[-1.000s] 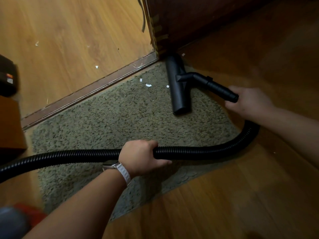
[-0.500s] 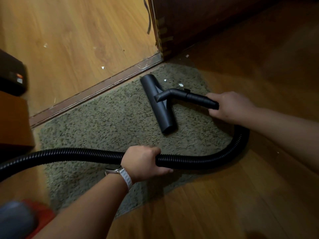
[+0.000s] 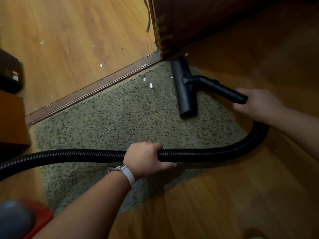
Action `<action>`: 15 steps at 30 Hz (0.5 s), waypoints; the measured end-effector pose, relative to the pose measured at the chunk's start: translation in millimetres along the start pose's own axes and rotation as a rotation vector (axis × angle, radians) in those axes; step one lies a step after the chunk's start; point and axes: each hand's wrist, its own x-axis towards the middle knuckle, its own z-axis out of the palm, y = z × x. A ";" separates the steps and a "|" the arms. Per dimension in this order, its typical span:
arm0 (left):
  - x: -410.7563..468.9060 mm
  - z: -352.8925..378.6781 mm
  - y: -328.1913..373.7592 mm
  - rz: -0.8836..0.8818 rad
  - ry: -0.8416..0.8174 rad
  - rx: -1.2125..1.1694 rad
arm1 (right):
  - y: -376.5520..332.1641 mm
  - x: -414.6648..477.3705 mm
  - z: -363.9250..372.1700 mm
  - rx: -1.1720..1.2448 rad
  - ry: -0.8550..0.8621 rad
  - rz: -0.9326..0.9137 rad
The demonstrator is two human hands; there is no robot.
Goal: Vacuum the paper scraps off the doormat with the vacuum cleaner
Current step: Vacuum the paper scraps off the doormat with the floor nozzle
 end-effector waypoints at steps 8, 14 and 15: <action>-1.0 -2.8 -3.0 0.029 -0.049 0.018 | -13.7 -3.2 11.9 -0.001 -0.031 -0.016; -6.5 -8.1 -6.1 0.073 -0.130 0.062 | -50.5 1.8 24.0 -0.127 -0.132 -0.218; -7.4 -7.2 -6.5 0.070 -0.136 0.062 | -55.6 4.0 24.5 -0.159 -0.136 -0.245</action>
